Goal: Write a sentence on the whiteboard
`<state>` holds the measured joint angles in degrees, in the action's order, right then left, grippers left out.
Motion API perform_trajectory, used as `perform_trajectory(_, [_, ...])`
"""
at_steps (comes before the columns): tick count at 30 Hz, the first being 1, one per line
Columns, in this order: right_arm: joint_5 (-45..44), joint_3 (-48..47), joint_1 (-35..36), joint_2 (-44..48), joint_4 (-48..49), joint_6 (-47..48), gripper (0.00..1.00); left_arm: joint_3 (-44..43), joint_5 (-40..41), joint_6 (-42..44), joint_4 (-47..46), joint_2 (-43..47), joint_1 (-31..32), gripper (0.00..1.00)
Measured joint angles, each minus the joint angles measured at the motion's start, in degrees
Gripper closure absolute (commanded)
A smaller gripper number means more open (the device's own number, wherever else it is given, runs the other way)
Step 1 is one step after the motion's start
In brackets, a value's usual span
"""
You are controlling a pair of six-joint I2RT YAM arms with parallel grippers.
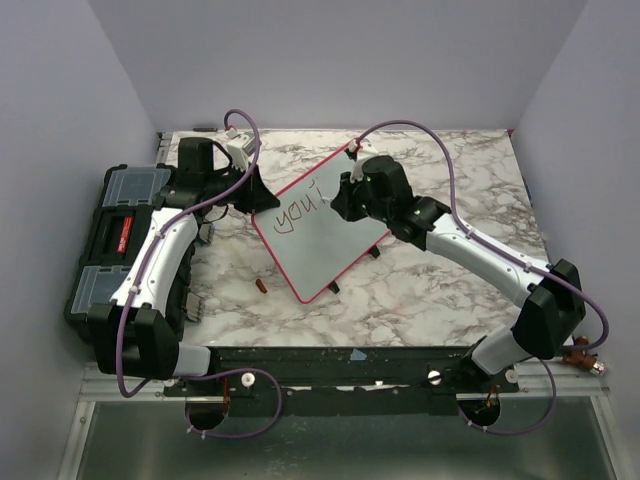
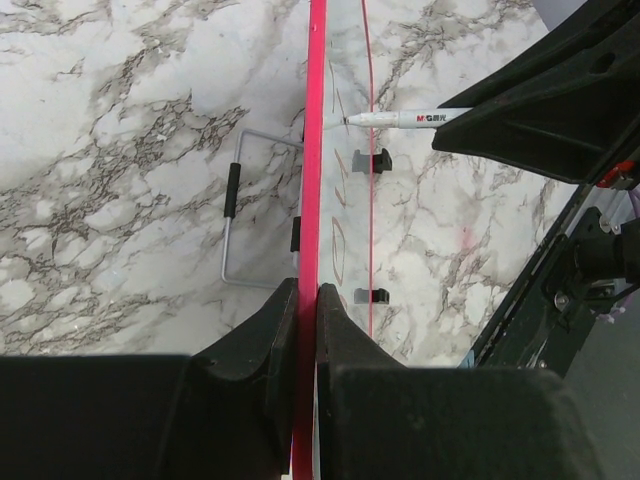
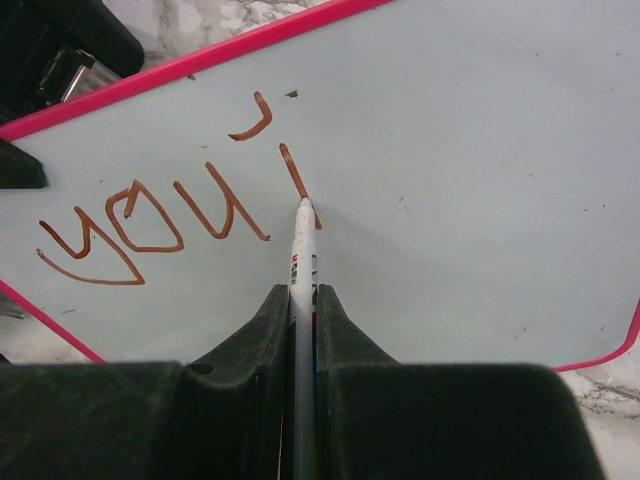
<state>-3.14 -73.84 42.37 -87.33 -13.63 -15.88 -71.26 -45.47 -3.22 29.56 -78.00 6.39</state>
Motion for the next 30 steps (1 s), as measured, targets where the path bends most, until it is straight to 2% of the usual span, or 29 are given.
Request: perform_trajectory(30, [-5.2,-6.0,0.0,-2.9,-0.9,1.0,0.99,0.0,0.0,0.0,0.0,0.0,0.0,1.0])
